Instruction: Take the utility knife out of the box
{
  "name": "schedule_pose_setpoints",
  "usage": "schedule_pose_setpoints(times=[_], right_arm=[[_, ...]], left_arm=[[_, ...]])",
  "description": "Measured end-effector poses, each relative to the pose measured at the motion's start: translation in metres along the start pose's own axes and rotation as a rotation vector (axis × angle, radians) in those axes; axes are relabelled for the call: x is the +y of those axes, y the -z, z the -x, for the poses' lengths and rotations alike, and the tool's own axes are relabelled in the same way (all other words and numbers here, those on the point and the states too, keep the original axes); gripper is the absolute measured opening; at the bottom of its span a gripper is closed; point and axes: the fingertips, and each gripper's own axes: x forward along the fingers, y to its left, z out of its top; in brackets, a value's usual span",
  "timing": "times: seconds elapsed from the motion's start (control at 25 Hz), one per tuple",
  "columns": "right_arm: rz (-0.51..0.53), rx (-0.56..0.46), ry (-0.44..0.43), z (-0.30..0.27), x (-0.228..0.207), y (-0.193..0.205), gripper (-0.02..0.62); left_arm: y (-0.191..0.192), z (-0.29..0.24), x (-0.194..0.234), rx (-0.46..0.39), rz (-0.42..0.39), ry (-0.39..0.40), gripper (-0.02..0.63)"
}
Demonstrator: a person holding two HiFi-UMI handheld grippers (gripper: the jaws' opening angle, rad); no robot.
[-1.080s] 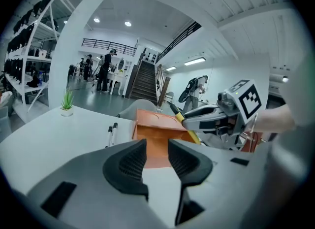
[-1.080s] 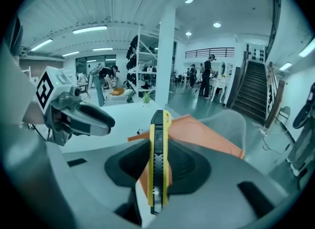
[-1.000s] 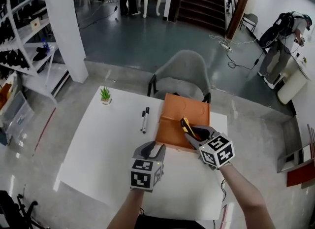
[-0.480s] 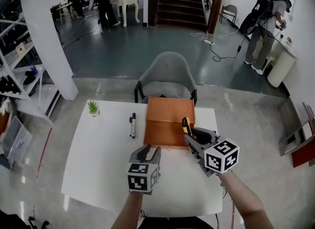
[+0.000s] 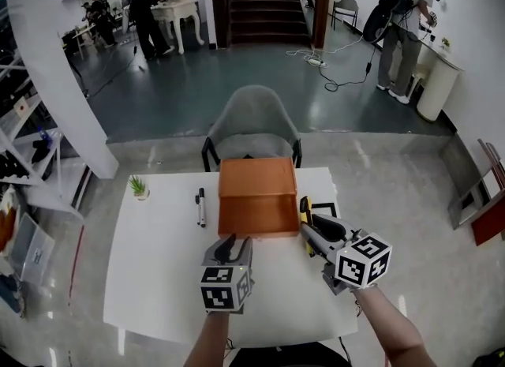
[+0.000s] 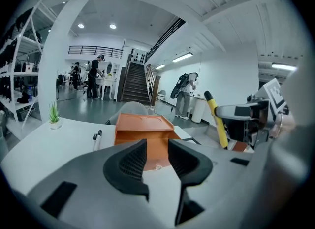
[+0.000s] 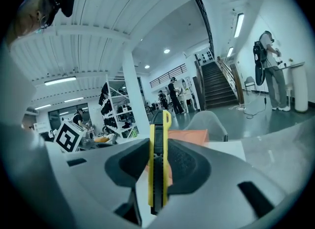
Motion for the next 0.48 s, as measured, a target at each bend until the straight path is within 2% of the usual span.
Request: schedule_pose_setpoints(times=[0.48], right_arm=[[-0.090,-0.075,0.026,0.043,-0.007,0.009,0.114]], left_arm=[[-0.005,0.010,-0.008,-0.015,-0.007,-0.035,0.133]])
